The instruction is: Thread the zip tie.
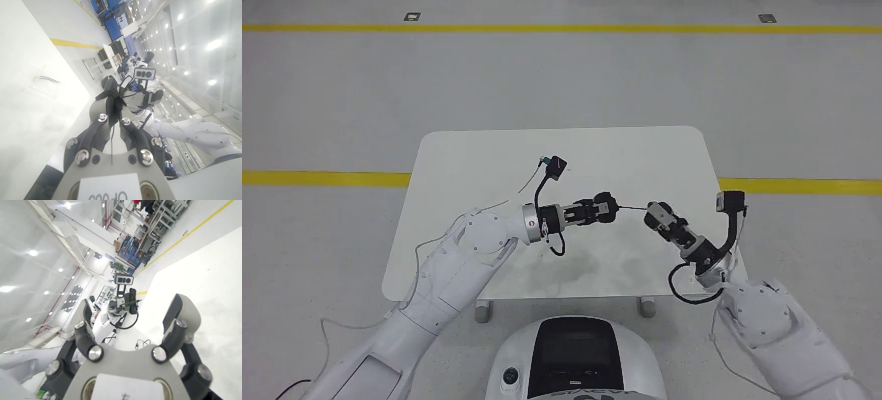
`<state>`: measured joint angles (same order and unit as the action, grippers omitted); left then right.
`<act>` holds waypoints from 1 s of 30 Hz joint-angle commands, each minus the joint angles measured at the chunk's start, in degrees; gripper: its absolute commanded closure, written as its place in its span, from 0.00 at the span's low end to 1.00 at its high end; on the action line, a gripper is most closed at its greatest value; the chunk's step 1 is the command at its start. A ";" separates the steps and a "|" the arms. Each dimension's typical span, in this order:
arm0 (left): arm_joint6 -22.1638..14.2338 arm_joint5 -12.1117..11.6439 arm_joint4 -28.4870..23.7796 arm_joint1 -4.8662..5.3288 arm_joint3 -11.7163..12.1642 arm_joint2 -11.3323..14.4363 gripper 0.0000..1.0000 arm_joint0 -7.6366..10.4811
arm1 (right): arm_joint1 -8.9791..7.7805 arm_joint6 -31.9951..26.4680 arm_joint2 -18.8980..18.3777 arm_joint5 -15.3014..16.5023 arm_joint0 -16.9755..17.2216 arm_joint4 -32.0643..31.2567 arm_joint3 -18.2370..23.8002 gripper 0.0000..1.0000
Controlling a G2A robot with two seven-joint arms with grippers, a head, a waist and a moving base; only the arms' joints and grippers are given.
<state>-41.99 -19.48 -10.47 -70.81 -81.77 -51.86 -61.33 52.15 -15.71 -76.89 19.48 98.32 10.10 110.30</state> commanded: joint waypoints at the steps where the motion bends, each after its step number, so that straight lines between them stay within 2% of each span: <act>1: 0.00 0.00 0.00 0.00 0.00 0.00 1.00 0.00 | 0.25 -6.82 -2.88 0.00 0.01 5.69 -0.86 0.00; 6: 0.00 0.00 0.00 0.00 0.00 0.00 1.00 0.00 | 2.00 -25.96 -10.46 0.00 -0.71 18.92 -6.23 0.00; 9: 0.00 0.00 0.00 0.00 0.00 0.00 1.00 0.00 | 3.68 -35.38 -13.39 0.00 -1.34 23.65 -9.45 0.00; 14: 0.00 0.00 0.00 0.00 0.00 0.00 1.00 0.00 | 6.55 -45.39 -15.93 0.00 -2.95 25.87 -13.79 0.00; 18: 0.00 0.00 0.00 0.00 0.00 0.00 1.00 0.00 | 8.76 -53.31 -15.16 0.00 -4.91 25.36 -15.88 0.00; 19: 0.00 0.00 0.00 0.00 0.00 0.00 1.00 0.00 | 9.25 -54.51 -14.88 0.00 -5.59 24.95 -17.42 0.00; 30: 0.00 0.00 0.00 0.00 0.00 0.00 1.00 0.00 | 9.27 -54.14 -14.62 -0.23 -5.68 24.89 -17.15 0.00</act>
<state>-41.99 -19.48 -10.47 -70.81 -81.77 -51.86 -61.33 61.41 -70.15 -91.73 19.44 92.72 35.05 92.93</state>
